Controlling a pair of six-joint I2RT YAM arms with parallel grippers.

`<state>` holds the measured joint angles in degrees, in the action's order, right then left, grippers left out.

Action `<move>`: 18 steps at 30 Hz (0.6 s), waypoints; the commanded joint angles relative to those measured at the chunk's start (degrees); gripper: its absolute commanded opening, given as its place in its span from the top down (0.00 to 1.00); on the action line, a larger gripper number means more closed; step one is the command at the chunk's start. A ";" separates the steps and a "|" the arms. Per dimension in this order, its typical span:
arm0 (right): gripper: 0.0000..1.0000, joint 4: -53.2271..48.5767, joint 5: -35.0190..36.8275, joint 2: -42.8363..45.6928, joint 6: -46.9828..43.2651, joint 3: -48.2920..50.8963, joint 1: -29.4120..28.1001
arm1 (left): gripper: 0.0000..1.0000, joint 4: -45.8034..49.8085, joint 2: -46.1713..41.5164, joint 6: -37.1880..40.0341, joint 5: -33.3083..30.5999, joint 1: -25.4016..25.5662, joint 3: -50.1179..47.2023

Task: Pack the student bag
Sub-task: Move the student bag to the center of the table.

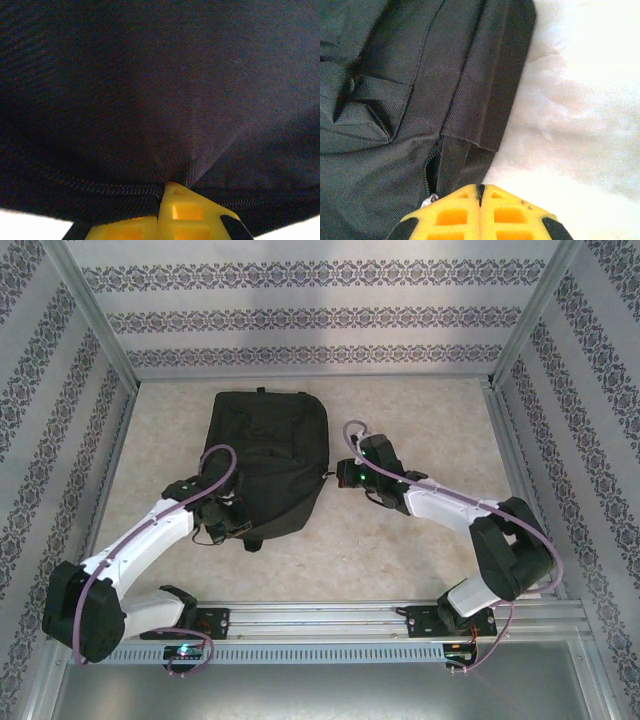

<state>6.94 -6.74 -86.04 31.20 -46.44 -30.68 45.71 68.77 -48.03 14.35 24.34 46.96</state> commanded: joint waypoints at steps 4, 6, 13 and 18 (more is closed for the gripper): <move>1.00 0.34 6.17 9.11 2.34 7.30 2.27 | 1.00 -0.79 1.70 4.69 6.56 7.33 0.74; 1.00 -0.58 6.50 11.49 2.60 9.05 2.63 | 1.00 -1.73 1.96 4.88 8.94 8.87 0.41; 1.00 -3.73 9.07 22.10 5.47 16.38 3.67 | 1.00 -3.93 4.13 5.59 14.20 13.94 -0.09; 0.93 -4.06 8.36 27.68 7.29 20.34 4.89 | 1.00 -4.52 6.17 5.41 14.96 16.07 0.71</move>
<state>3.95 -1.74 -60.86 36.53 -27.90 -27.09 40.88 74.26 -44.69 26.15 39.00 47.29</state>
